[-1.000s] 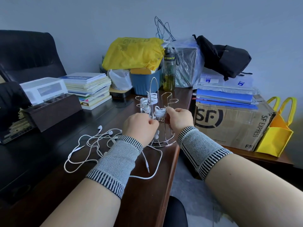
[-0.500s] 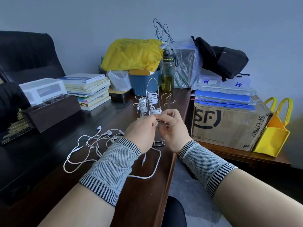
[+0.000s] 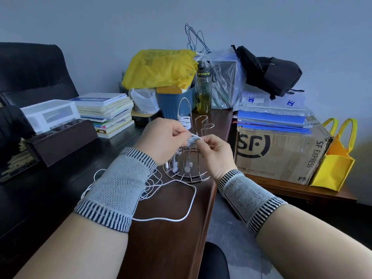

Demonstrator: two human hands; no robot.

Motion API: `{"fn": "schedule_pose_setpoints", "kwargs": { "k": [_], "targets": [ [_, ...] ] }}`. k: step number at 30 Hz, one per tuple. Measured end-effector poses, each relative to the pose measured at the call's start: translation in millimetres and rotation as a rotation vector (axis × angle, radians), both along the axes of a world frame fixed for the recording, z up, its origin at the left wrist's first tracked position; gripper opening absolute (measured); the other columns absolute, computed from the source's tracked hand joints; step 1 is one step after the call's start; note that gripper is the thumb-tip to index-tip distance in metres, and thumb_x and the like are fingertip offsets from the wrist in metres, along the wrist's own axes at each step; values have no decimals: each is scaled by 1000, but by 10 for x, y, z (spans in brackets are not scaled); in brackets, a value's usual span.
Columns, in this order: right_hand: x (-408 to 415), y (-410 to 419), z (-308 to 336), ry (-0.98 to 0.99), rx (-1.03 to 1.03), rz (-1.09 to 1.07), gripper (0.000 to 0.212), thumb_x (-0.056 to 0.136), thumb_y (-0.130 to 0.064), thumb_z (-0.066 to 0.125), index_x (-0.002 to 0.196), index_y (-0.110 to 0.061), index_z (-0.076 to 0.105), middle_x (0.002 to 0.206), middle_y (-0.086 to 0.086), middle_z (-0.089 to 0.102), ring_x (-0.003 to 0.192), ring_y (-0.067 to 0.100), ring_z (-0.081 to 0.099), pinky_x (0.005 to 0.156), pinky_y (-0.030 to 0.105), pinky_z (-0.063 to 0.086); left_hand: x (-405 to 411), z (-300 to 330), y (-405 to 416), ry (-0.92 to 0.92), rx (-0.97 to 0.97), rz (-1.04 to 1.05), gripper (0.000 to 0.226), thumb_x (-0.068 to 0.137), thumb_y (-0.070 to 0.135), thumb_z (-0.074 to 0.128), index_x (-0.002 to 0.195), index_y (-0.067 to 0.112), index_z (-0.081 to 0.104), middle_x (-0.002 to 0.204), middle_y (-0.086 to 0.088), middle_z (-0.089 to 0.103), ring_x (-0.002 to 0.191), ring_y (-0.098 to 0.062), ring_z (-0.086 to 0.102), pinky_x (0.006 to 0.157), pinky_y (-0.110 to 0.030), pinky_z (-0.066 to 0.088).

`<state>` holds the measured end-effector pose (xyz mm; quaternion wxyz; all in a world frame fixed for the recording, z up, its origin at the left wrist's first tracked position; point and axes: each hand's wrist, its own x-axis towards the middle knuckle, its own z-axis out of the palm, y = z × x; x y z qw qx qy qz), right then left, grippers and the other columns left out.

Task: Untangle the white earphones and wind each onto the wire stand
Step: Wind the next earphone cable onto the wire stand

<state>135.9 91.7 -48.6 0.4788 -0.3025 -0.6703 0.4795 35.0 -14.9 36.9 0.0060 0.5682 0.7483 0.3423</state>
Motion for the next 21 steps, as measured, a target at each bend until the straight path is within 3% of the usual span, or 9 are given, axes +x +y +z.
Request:
{"fn": "schedule_pose_setpoints", "kwargs": {
  "k": [3, 5, 7, 10, 14, 18, 21],
  "targets": [
    [-30, -30, 37, 69, -128, 20, 21, 92, -19, 62, 71, -18, 62, 63, -1, 54, 60, 13, 46, 61, 29, 41, 25, 43, 143, 60, 102, 113, 28, 90, 36, 62, 73, 15, 73, 70, 1, 72, 59, -9, 63, 63, -28, 53],
    [-66, -25, 70, 72, -198, 2, 22, 91, -21, 60, 70, -15, 63, 67, 4, 56, 65, 19, 47, 64, 34, 43, 23, 53, 231, 179, 75, 222, 41, 94, 38, 58, 68, 9, 70, 63, -7, 68, 60, -23, 63, 59, -36, 53],
    [-98, 5, 108, 27, -232, -28, 25, 90, -27, 59, 67, -15, 63, 67, 5, 58, 64, 20, 50, 66, 39, 46, 20, 36, 284, 300, -23, 322, 51, 97, 40, 53, 56, 10, 55, 53, -7, 53, 51, -22, 51, 47, -32, 39],
    [-105, 56, 176, -46, -248, -61, 31, 89, -28, 57, 61, -16, 59, 56, 1, 54, 56, 18, 48, 63, 37, 43, 14, -27, 309, 381, -121, 397, 53, 98, 39, 49, 53, 14, 39, 52, -3, 41, 49, -16, 37, 43, -29, 23],
    [-114, 92, 227, -126, -231, -106, 35, 89, -26, 55, 57, -15, 50, 48, -1, 43, 52, 19, 42, 60, 34, 38, -42, -161, 327, 360, -173, 431, 51, 98, 42, 45, 56, 13, 43, 57, -3, 46, 50, -16, 40, 44, -29, 24],
    [-144, 105, 257, -178, -208, -137, 27, 89, -24, 53, 65, -12, 55, 58, 4, 50, 60, 22, 49, 60, 36, 43, -101, -262, 347, 246, -158, 407, 51, 98, 43, 43, 68, 8, 65, 72, -4, 68, 63, -22, 59, 52, -28, 38],
    [-153, 113, 253, -212, -179, -152, 26, 88, -24, 52, 67, -11, 56, 63, 8, 52, 61, 23, 49, 60, 34, 42, -75, -274, 336, 182, -90, 399, 53, 99, 41, 43, 66, 6, 66, 69, -6, 66, 66, -23, 59, 54, -29, 38]
  ]
}}
